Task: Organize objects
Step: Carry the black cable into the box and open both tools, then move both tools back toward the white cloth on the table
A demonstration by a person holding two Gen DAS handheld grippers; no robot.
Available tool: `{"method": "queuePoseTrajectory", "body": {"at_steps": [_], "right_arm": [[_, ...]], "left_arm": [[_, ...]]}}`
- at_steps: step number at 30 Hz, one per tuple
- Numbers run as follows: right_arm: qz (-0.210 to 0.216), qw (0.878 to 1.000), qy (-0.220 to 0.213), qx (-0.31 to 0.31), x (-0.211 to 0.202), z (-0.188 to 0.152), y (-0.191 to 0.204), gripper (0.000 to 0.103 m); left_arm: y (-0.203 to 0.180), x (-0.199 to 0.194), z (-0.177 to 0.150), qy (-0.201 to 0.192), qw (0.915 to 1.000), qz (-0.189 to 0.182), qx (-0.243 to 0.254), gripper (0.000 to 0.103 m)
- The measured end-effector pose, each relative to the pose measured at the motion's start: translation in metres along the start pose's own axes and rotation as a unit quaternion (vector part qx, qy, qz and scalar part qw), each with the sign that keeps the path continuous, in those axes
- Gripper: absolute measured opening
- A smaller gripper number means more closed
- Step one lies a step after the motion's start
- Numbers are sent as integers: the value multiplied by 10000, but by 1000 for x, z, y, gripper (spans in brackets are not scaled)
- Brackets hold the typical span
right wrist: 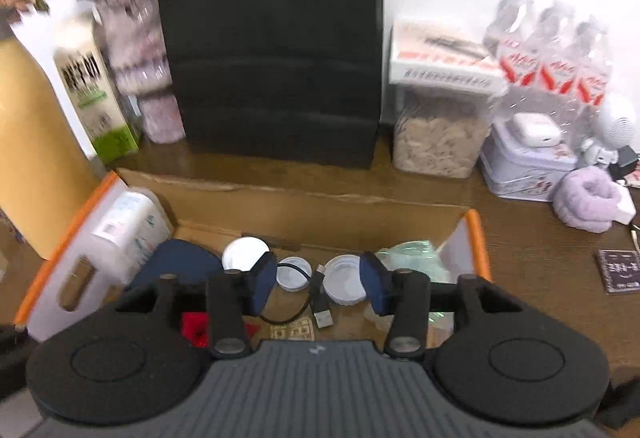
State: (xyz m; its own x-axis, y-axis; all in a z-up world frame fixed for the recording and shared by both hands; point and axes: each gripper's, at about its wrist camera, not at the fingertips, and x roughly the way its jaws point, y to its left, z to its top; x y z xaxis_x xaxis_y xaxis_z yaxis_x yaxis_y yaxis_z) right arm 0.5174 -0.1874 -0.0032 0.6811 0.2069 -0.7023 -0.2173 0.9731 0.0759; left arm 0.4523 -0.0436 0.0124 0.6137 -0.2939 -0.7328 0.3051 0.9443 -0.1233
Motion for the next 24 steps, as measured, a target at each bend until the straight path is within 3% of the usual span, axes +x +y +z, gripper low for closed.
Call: {"method": "queuePoseTrajectory", "body": {"at_steps": [5, 8, 10, 15, 19, 24], "right_arm": [[41, 9998, -111, -175, -57, -19, -2, 66], [185, 9992, -308, -180, -103, -48, 0, 76], [295, 9981, -499, -223, -139, -77, 3, 82], [442, 9948, -893, -216, -212, -154, 13, 95], [466, 9935, -1039, -59, -249, -212, 23, 97], [303, 9914, -1212, -398, -272, -266, 49, 100]], "left_arm": [[-4, -41, -17, -192, 9995, 219, -74, 64], [-9, -80, -39, -457, 9984, 313, -80, 74], [-13, -107, -62, -670, 9970, 378, -89, 82], [-22, -166, -126, -984, 9944, 300, -223, 85], [-31, -198, -173, -1157, 9930, 199, -130, 89], [-51, -215, -218, -1333, 9896, 521, 112, 90]]}}
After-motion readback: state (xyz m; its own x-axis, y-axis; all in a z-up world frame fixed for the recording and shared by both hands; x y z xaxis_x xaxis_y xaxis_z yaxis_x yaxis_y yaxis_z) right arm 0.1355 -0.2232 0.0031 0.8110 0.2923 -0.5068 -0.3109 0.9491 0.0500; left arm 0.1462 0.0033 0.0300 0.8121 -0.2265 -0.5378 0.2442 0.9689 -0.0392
